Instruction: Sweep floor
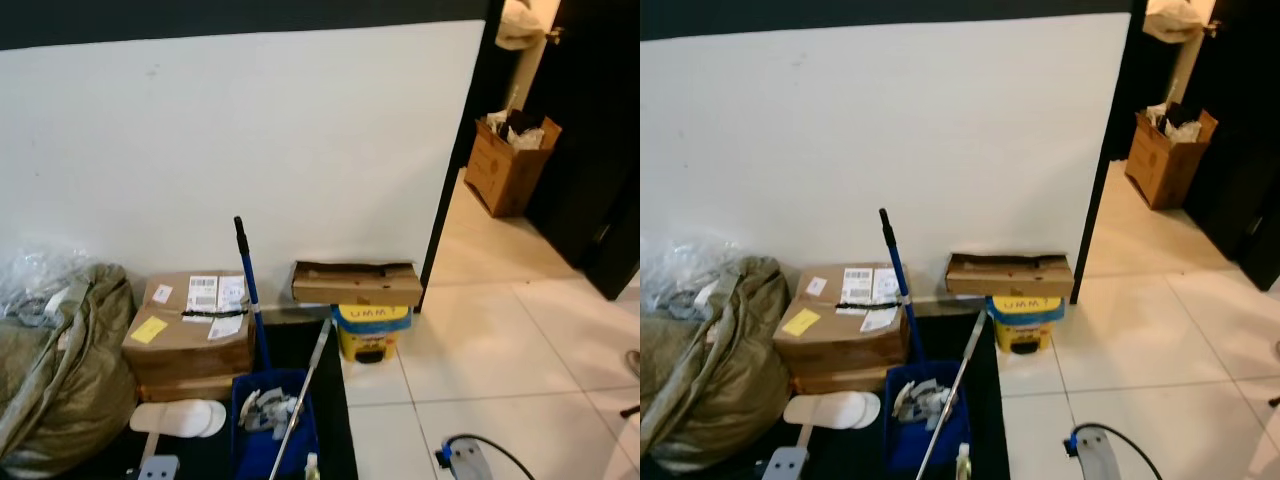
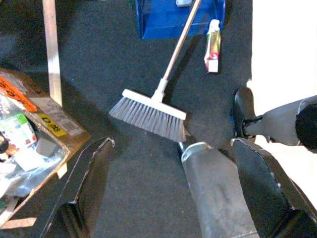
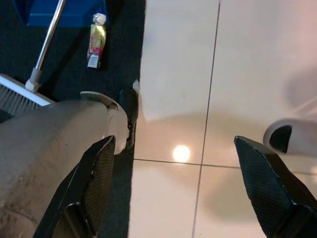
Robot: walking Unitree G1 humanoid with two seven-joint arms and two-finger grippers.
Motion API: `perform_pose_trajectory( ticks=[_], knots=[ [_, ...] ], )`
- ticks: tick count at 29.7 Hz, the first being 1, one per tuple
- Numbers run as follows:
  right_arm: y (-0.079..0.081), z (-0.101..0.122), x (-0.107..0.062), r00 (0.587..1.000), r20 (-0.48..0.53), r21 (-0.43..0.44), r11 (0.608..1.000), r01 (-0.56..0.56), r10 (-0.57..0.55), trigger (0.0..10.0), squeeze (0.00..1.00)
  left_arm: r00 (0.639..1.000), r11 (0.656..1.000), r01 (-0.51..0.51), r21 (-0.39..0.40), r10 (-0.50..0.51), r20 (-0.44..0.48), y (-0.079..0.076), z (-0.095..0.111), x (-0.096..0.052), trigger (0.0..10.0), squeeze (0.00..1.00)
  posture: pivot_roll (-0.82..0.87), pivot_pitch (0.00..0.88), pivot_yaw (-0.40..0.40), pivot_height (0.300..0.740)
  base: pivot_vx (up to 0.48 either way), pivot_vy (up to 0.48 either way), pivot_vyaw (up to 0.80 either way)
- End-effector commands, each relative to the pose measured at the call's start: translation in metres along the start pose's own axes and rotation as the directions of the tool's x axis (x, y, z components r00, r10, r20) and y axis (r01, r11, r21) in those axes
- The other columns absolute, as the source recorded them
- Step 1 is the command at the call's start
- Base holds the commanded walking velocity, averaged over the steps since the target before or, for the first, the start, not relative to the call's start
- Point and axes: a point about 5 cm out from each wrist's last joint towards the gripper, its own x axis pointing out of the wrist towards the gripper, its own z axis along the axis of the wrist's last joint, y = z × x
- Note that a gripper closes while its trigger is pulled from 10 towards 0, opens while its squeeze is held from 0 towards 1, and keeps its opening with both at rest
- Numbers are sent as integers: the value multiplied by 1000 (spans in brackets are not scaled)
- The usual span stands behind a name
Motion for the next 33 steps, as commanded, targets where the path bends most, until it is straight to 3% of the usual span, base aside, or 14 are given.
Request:
perform_pose_trajectory(
  ticks=[1, 6, 12, 15, 25, 33],
  knots=[
    [6, 7, 2, 999, 33, -46, 999, -15, 16, 10000, 0, 1000, 1000, -16, 6, 16, -20, 3, -4, -1, 10000, 0, -117, 2, 56, 740, 0, 0, 0],
    [11, 7, 2, 998, 38, -102, 994, -43, 47, 10000, 0, 999, 1000, -22, 4, 22, -30, 3, -6, -2, 10000, 0, -111, 5, 51, 740, 0, 0, 0],
    [16, 6, 3, 995, 22, -68, 993, -97, 99, 10000, 0, 999, 1000, -23, 4, 23, -40, 3, -9, -2, 10000, 0, -110, 9, 50, 740, 0, 0, 0],
    [21, 5, 3, 983, -10, -88, 979, -185, 185, 10000, 0, 998, 999, -32, -1, 32, -49, 4, -12, -3, 10000, 0, -113, 18, 50, 740, 0, 0, 0],
    [10, 14, 3, 992, 27, -68, 990, -121, 123, 10000, 0, 997, 999, -53, -8, 53, -53, 3, -14, -3, 10000, 0, -119, 23, 43, 740, 0, 0, 0],
    [14, 1, 3, 992, -17, -55, 991, -123, 123, 10000, 0, 998, 999, -44, 1, 44, -54, -5, -12, 0, 10000, 0, -113, 24, 44, 740, 0, 0, 0]
  ],
)
